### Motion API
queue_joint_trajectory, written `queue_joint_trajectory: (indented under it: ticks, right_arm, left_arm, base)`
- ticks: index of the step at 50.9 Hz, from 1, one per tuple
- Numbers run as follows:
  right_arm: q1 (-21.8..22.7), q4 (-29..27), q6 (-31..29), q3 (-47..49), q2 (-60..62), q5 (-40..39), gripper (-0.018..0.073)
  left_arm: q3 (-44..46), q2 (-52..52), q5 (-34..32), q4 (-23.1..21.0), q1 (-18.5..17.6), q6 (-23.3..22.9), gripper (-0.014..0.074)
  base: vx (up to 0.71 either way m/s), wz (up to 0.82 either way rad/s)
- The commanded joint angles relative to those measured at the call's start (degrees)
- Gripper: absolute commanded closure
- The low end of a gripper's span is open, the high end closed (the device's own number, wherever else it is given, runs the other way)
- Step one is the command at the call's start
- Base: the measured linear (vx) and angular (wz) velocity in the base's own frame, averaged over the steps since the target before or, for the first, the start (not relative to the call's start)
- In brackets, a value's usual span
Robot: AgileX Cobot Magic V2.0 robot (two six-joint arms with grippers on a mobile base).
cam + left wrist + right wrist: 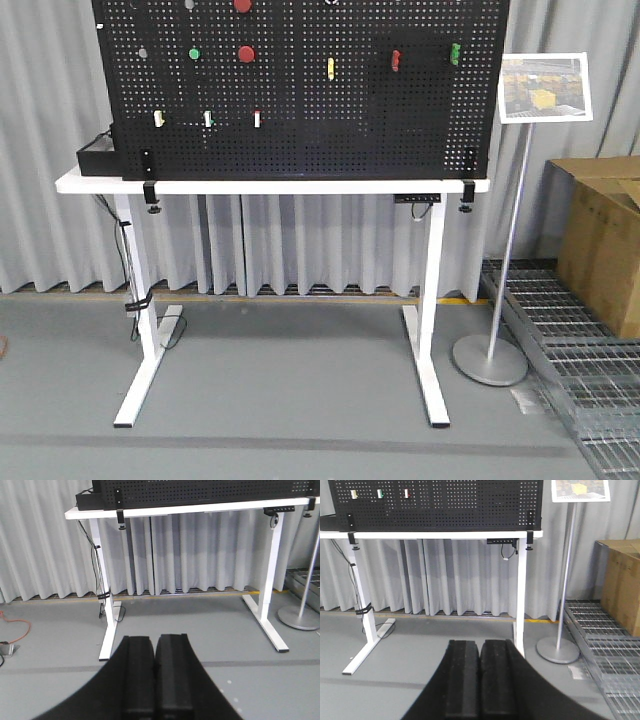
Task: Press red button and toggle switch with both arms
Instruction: 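Drive the base forward up to the black pegboard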
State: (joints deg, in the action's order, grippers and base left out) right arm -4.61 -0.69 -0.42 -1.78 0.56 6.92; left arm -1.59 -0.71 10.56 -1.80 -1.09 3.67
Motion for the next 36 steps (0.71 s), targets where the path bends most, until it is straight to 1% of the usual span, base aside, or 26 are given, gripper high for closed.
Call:
queue_joint_trajectory:
  ticks: [1,36]
  right_arm:
    - [0.3,0.1,-0.5,-0.6,0.9,-4.7,0.0559]
    - [0.3,0.1,-0.5,-0.6,0.9,-4.7,0.0559]
  left_arm:
    - [-1.9,-0.8,-4.6,-0.5,-0.1,-0.1,0.0595]
    - [-1.9,-0.8,-4.6,-0.5,-0.1,-0.1,0.0595]
  base:
    - [0.48,0.03]
    - [0.49,-0.01]
